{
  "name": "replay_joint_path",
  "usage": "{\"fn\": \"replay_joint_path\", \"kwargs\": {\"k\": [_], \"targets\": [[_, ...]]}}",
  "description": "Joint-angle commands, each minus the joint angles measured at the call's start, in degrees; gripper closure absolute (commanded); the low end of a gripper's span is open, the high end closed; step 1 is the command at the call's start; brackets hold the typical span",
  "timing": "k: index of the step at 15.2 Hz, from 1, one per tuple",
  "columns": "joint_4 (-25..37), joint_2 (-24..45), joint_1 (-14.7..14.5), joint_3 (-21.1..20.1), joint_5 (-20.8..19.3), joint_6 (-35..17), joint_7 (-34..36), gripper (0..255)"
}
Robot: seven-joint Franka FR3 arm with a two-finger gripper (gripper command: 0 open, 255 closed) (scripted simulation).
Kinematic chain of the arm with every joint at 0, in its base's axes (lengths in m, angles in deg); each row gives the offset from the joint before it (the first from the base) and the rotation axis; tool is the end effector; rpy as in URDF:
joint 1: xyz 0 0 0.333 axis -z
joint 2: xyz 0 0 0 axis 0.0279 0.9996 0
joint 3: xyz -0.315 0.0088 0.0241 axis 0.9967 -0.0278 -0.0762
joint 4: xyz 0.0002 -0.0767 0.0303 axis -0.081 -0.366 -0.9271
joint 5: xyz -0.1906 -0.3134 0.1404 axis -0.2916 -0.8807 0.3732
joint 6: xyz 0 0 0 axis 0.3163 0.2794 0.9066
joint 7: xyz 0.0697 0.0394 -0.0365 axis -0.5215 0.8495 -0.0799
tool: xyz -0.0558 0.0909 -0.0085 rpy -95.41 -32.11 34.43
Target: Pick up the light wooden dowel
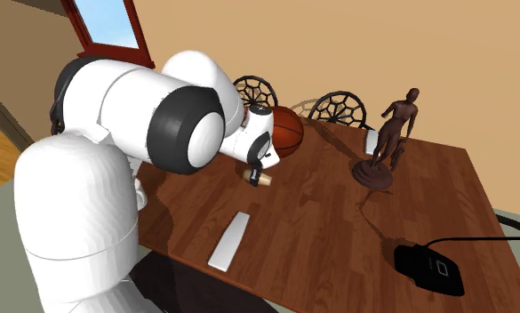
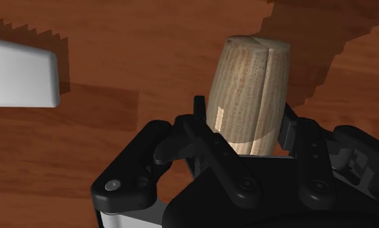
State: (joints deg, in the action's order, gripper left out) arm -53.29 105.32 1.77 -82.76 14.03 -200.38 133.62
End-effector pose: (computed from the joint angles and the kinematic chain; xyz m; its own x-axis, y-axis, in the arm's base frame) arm 0.5527 0.1078 0.2354 0.4011 -0.9139 -0.0620 -0.9146 -0.3957 -0.0839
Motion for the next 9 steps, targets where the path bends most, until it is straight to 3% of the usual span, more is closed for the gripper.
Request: {"fn": "replay_joint_path", "kwargs": {"k": [1, 9], "targets": [[0.1, -1.3, 0.2, -0.3, 0.4, 1.4, -0.1, 255], [0.5, -5.1, 0.7, -0.9, 1.7, 5.5, -0.7, 255]]}}
